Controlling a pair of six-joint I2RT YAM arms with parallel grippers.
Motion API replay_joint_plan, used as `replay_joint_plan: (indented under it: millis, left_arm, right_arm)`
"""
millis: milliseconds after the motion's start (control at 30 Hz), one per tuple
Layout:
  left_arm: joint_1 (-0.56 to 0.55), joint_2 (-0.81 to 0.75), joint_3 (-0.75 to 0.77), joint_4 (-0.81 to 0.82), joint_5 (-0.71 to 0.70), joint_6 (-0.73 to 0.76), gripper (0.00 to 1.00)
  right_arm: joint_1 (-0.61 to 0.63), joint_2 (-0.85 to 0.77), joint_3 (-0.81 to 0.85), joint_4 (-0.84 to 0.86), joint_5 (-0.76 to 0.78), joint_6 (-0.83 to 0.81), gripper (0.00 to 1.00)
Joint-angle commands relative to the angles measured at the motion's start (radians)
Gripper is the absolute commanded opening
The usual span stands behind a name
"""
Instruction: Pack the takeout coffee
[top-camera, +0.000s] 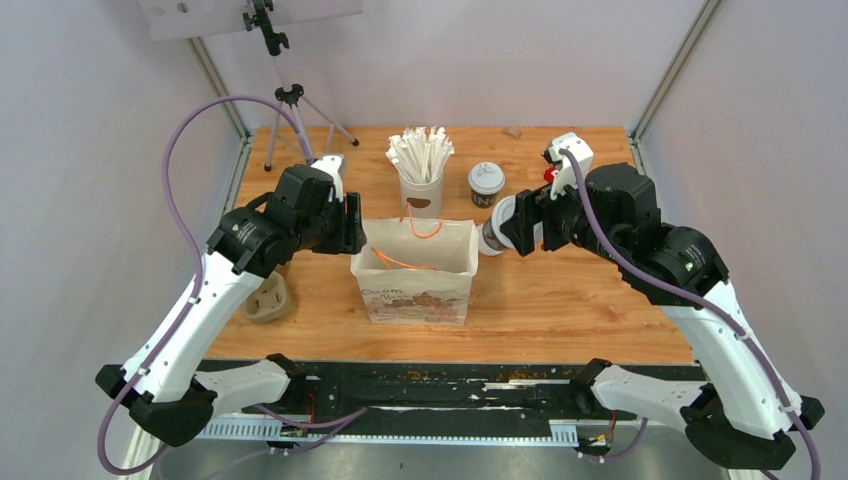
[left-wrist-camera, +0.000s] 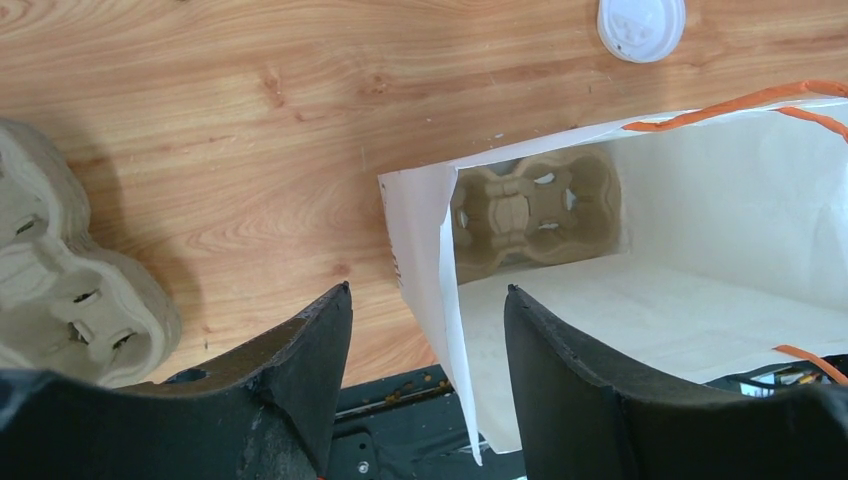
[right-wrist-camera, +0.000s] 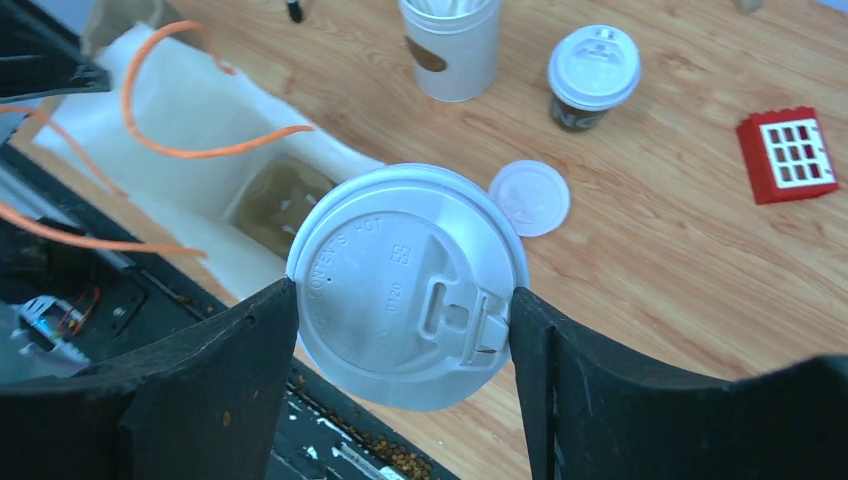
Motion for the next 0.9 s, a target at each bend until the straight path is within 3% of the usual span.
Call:
replay_joint_plan:
  millis: [0, 467, 867]
  left_arm:
    - [0.0, 0.007, 0.037, 0.029, 0.005, 0.001, 0.64]
    - [-0.001, -0.044, -0.022, 0.095, 0.081, -0.02, 0.59]
    - [-0.001, -0.071, -0.054, 0.06, 0.073, -0.051, 0.57]
  right_arm:
    - [0.053, -0.038, -0.006, 0.036, -0.082, 0.046, 0.66]
    - [0.187, 0.002, 0.016, 0.152, -0.1, 0.035, 0.66]
    - [0.279, 0.04, -0.175, 0.371, -0.094, -0.161, 0.66]
